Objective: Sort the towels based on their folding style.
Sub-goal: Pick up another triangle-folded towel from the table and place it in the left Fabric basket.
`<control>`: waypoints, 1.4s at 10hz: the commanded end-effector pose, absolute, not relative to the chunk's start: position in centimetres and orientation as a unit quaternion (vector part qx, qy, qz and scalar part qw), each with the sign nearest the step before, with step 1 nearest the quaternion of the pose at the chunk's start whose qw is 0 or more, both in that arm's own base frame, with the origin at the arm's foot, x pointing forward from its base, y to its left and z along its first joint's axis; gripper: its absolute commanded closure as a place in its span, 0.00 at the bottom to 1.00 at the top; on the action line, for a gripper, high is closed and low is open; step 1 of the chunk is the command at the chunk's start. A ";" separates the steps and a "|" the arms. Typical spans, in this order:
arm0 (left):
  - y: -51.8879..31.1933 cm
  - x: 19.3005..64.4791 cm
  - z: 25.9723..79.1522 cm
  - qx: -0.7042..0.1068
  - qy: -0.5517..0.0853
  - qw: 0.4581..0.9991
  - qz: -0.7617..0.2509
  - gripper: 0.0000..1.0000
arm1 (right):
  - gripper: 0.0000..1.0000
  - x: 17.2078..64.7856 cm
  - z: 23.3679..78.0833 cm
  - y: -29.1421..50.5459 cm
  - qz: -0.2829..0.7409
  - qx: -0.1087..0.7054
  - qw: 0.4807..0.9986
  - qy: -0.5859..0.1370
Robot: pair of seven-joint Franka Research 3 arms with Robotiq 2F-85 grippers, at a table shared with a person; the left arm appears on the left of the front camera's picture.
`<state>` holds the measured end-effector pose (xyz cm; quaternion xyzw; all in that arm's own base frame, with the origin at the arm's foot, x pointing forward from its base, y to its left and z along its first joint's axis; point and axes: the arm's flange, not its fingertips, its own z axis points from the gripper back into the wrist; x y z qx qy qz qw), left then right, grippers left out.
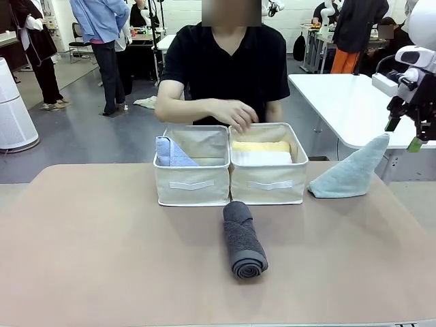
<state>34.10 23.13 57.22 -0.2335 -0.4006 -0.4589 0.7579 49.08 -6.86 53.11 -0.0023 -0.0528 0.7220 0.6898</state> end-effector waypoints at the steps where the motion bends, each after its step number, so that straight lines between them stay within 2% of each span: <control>1: 23.2 34.0 57.3 -0.235 -0.405 0.757 -0.456 0.00 | 0.00 48.9 53.4 -6.9 0.729 -0.001 0.682 -0.061; 5: 23.2 34.0 57.3 -0.235 -0.405 0.757 -0.456 0.00 | 0.00 49.3 54.3 -6.8 0.722 -0.013 0.689 -0.062; 9: 23.2 34.0 57.3 -0.235 -0.405 0.757 -0.456 0.00 | 0.00 56.5 54.5 -7.1 0.709 0.048 0.701 -0.065; 14: 23.2 34.0 57.3 -0.235 -0.405 0.757 -0.456 0.00 | 0.00 60.9 51.3 -7.9 0.685 0.066 0.725 -0.025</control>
